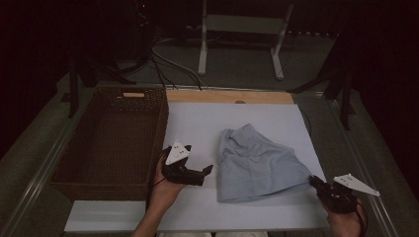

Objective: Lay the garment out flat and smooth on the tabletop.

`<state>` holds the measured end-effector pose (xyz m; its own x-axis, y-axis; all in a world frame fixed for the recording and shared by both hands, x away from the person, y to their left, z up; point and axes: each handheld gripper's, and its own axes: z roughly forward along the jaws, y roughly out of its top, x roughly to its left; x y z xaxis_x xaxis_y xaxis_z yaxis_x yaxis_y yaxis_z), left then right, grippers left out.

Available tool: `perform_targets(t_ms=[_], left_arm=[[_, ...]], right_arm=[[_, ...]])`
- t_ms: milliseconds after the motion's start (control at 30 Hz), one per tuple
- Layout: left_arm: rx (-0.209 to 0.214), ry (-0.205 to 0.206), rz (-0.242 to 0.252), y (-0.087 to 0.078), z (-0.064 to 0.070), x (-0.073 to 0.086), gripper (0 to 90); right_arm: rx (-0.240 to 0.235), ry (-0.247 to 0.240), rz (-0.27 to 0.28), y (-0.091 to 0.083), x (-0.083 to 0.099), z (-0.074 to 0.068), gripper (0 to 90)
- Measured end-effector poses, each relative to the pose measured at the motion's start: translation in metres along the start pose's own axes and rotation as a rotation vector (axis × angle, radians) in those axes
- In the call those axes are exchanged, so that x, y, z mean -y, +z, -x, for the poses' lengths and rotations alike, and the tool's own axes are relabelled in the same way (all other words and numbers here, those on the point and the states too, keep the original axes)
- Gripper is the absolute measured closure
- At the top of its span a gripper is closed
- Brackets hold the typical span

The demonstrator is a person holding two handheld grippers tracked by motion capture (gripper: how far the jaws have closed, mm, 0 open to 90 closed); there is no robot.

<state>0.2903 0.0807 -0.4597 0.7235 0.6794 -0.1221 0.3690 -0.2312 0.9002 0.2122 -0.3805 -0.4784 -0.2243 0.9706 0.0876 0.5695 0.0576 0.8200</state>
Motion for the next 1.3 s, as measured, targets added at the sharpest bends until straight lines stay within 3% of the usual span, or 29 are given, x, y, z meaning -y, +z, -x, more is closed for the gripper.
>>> perform_targets(t_ms=[700, 1000, 1300], left_arm=[[0.003, 0.004, -0.003, 0.001, 0.001, 0.0, 1.1], [0.005, 0.003, 0.0, 0.001, 0.001, -0.001, 1.1], [0.013, 0.009, -0.014, 0.005, 0.003, 0.001, 1.2]], right_arm=[[0.065, 0.061, 0.011, -0.012, 0.007, 0.022, 85.0], [0.081, 0.079, 0.013, -0.014, 0.007, 0.024, 85.0], [0.067, 0.073, 0.028, -0.013, 0.006, 0.021, 85.0]])
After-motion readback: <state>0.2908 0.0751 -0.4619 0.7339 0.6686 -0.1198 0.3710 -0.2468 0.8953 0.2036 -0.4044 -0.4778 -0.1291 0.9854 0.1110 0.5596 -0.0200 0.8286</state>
